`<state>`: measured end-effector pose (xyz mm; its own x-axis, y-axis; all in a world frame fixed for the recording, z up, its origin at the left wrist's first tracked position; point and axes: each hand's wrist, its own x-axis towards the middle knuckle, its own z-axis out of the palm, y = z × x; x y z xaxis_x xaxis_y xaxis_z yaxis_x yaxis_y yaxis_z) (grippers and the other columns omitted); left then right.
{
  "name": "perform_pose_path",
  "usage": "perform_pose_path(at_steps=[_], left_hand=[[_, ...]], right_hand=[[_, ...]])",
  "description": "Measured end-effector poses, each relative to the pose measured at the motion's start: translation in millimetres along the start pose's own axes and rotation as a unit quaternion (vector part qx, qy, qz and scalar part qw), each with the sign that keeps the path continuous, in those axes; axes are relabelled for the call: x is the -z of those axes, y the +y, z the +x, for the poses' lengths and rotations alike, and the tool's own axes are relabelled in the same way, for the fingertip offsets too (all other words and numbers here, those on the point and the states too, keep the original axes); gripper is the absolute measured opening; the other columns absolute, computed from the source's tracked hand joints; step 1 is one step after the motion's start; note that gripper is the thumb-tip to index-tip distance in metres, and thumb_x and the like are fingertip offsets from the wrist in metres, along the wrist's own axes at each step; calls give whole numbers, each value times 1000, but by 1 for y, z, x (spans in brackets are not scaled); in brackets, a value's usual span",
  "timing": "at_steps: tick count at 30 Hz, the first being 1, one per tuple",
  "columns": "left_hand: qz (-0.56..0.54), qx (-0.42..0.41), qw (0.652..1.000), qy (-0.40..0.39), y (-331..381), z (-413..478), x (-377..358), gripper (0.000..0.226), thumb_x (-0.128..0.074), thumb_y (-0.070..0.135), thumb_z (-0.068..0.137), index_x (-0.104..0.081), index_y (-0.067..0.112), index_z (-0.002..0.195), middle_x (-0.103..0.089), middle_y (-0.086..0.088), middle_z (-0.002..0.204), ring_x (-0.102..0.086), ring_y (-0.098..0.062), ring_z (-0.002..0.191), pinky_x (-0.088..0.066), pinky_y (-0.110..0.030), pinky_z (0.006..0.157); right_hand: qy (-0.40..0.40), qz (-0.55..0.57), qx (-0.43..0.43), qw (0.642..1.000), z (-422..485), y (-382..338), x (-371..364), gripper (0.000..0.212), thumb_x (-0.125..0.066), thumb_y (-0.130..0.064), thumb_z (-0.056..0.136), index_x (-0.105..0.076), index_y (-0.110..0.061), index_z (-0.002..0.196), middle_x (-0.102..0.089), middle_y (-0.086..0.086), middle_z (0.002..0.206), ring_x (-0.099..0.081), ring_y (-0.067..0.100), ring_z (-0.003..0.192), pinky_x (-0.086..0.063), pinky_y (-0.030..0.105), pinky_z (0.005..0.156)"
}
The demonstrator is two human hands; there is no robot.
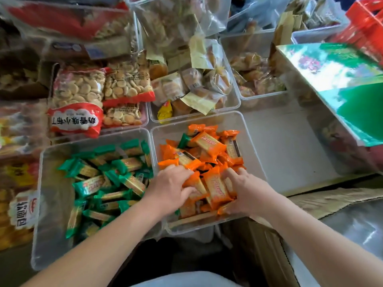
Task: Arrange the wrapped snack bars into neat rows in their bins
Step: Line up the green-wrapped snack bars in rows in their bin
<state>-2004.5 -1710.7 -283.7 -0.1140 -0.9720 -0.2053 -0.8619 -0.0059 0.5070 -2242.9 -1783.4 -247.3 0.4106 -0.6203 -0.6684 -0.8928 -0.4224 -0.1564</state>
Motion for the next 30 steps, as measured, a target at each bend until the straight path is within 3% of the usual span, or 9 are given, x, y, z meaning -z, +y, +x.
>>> perform_pose_path(at_steps=[3,6,10,13,16,19,24,27,30], left_hand=[[-51,14,997,57,-8,12,21,36,-76,39,91,-68,25,123,-64,7,109,-62,-21,102,-56,-42,83],[-68,8,993,98,-11,17,33,34,-78,35,91,-67,25,122,-62,8,112,-62,-18,100,-54,-36,82],[42,51,990,124,-12,21,38,48,-79,34,87,-63,23,131,-58,2,125,-53,-24,115,-49,-41,96],[64,14,982,177,-4,11,37,49,-81,27,84,-61,21,128,-56,0,122,-55,-24,108,-52,-41,92],[-12,-38,998,56,7,-11,19,54,-74,31,92,-51,35,141,-57,11,124,-58,-14,98,-57,-41,86],[-6,-12,999,-31,10,-22,-6,82,-70,40,95,-22,47,161,-53,15,131,-57,-15,113,-54,-40,94],[-19,-77,993,88,33,-13,-28,54,-83,29,84,-59,30,133,-61,11,116,-61,-13,105,-58,-35,84],[-12,-103,994,-26,53,2,-35,39,-74,49,90,-69,30,123,-64,13,121,-56,-11,116,-55,-38,95],[159,-88,979,-93,81,22,-47,55,-64,66,88,-65,29,129,-49,6,131,-38,-20,129,-39,-42,110]], right_hand=[[16,-3,4,1000,10,-2,-6,97,-76,-61,81,-10,-41,149,-31,3,139,-51,19,96,-57,32,82],[60,55,12,997,16,-1,-7,82,-78,-41,87,-18,-41,143,-26,2,142,-60,22,94,-57,29,76],[112,114,36,986,30,6,-1,77,-84,-23,84,-30,-44,135,-31,-2,138,-62,21,89,-51,23,66],[166,134,69,974,36,11,5,74,-82,-24,86,-37,-37,142,-42,-2,141,-64,26,100,-55,36,80],[242,190,58,950,43,28,13,67,-83,-36,85,-47,-29,140,-53,-2,134,-63,26,106,-54,42,90],[214,161,40,963,44,48,23,57,-87,-45,77,-56,-27,121,-58,-6,117,-62,20,91,-51,34,81],[154,136,86,975,34,61,7,21,-86,-34,78,-68,-23,82,-67,-8,79,-64,17,72,-56,35,70],[209,164,139,954,36,67,-11,13,-83,-24,79,-71,-23,83,-66,-9,80,-62,17,72,-57,40,71],[364,156,141,907,33,79,-3,17,-86,-24,79,-73,-28,88,-60,-17,82,-54,9,70,-53,31,65]])
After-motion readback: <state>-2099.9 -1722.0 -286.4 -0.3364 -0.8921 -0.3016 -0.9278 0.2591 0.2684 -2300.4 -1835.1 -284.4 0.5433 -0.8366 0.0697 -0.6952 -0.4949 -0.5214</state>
